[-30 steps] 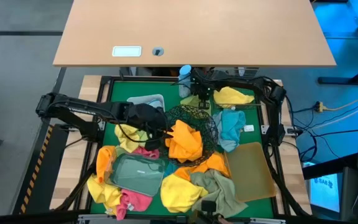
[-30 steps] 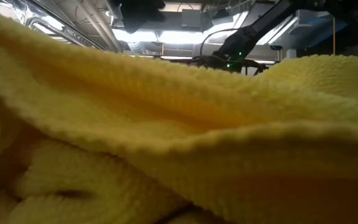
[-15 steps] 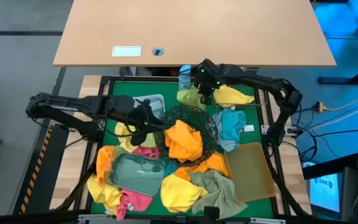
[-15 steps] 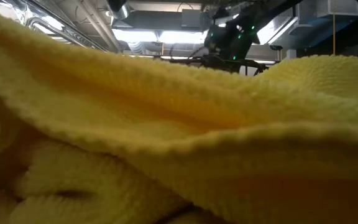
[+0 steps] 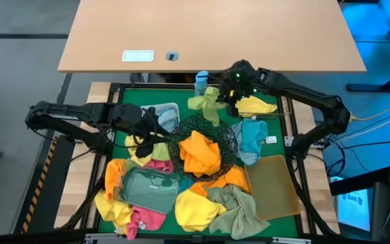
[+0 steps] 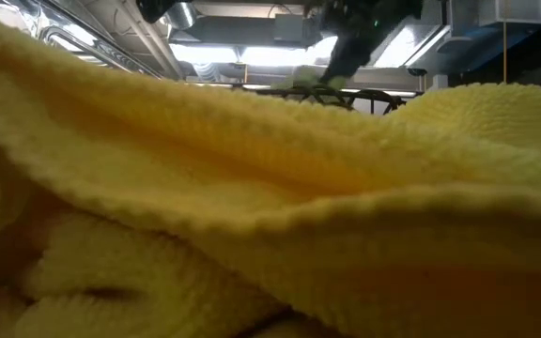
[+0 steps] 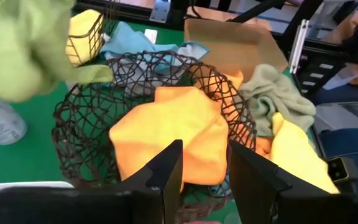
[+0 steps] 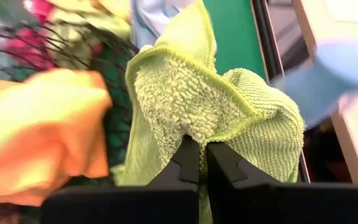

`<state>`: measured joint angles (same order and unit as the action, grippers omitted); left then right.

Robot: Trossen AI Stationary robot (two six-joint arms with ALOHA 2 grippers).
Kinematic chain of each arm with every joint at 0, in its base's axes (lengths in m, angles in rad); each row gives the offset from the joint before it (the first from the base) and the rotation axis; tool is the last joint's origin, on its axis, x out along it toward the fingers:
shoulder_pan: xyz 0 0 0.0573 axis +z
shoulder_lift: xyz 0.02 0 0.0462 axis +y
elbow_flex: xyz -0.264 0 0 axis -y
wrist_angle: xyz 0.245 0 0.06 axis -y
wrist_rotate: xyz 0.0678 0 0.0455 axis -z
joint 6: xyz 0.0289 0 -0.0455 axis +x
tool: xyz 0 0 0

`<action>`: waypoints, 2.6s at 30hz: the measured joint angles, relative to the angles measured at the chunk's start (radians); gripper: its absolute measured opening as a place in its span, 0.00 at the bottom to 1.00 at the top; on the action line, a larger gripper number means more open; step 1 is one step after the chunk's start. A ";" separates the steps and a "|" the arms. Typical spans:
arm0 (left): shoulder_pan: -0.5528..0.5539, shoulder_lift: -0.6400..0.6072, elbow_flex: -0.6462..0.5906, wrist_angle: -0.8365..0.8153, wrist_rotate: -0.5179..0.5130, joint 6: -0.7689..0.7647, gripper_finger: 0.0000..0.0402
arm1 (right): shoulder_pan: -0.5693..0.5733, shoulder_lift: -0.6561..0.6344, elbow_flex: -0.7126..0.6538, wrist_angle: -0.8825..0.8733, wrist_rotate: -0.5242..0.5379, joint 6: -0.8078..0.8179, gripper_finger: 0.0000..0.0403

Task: Sort microfiber towel by color & place in baskets
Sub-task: Put the green microfiber towel into the yellow bin

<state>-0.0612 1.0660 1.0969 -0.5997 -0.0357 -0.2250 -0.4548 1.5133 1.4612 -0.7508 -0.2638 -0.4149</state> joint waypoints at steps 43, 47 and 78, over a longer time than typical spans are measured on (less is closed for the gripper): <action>0.000 0.001 0.000 0.012 -0.008 -0.001 0.29 | 0.831 -0.334 0.000 -0.508 0.105 0.710 0.01; 0.000 0.001 0.000 0.012 -0.008 -0.001 0.29 | 0.931 -0.334 0.000 -0.617 0.192 0.861 0.01; 0.000 0.002 0.000 0.012 -0.008 -0.002 0.29 | 1.457 -0.333 -0.599 -0.218 0.420 1.667 0.01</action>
<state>-0.0612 1.0676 1.0969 -0.5877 -0.0441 -0.2268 1.0019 1.1805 0.8620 -0.9686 0.1563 1.2526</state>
